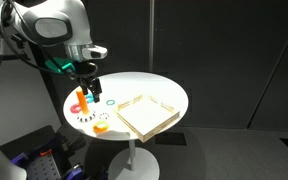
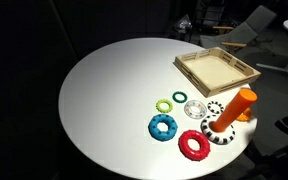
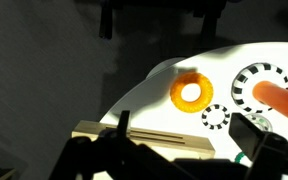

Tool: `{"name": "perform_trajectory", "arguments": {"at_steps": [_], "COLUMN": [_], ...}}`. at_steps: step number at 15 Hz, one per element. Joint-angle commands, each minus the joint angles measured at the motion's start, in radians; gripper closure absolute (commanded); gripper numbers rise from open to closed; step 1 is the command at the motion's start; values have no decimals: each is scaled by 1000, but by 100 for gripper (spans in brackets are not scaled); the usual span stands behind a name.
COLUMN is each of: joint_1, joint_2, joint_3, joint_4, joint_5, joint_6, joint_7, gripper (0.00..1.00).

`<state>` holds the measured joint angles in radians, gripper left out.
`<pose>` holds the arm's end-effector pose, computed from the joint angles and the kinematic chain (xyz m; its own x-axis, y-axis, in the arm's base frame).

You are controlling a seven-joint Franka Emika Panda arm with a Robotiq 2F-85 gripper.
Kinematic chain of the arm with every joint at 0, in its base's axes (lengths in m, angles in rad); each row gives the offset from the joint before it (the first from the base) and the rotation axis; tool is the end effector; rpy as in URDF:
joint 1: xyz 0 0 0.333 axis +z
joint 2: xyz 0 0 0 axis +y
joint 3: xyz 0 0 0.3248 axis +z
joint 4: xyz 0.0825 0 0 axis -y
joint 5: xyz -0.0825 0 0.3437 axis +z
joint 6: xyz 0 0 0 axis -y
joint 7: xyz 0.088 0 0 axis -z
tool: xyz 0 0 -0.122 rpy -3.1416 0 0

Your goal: Pick up the orange ring and put it on the ring holder

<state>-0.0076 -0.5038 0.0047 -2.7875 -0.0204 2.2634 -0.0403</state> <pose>0.3149 -0.0018 0.3711 0.9985 0.0498 -0.0211 0.0501 -0.9986 0.0169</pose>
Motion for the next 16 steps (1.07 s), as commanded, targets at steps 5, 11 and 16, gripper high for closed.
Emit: {"name": "perform_trajectory", "arguments": {"at_steps": [5,11,16], "joint_1": [0,10,9], "joint_2": [200,339,434], "joint_3": [1,1,10], "joint_4": [0,0,0], "joint_5": [-7,-9,-42], "joint_6": [222,327,414], "joint_7": [9,-3,16], "gripper": [0,0,0]}}
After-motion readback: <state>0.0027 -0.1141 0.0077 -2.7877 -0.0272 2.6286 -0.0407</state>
